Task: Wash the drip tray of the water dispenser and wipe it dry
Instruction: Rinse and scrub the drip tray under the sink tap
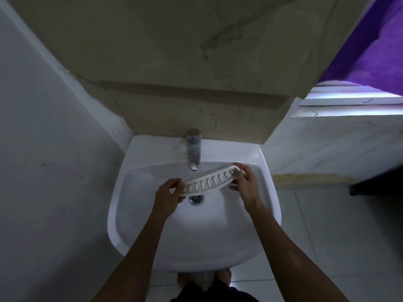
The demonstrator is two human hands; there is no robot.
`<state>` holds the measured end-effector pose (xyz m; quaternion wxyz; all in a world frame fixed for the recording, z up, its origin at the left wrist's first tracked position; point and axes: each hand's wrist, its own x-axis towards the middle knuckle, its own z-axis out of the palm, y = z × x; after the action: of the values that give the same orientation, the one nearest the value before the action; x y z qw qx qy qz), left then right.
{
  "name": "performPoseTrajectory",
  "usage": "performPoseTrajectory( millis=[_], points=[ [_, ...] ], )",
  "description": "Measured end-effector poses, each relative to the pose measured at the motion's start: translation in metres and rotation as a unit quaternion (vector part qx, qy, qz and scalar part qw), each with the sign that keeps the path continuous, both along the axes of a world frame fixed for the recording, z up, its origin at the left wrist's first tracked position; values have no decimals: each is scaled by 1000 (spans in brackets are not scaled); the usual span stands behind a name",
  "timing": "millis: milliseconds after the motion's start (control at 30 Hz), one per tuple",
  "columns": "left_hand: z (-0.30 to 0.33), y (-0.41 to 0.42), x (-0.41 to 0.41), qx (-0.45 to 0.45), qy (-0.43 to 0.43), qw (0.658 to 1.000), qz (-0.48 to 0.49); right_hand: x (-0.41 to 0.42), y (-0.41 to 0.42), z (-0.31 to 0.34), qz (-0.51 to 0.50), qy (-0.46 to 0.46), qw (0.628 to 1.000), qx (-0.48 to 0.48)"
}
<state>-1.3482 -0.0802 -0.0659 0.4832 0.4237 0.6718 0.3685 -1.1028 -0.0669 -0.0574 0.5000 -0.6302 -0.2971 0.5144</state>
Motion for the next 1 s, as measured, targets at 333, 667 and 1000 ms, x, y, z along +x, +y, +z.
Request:
performPoseTrajectory(
  millis=[333, 667, 1000],
  points=[
    [14, 5, 14, 42, 73, 996, -29, 13, -8, -2, -46, -7, 996, -75],
    [26, 4, 13, 48, 123, 991, 33, 24, -26, 11, 47, -42, 998, 15],
    [100, 25, 44, 319, 246, 915, -18, 26, -31, 40, 70, -100, 991, 55]
  ],
)
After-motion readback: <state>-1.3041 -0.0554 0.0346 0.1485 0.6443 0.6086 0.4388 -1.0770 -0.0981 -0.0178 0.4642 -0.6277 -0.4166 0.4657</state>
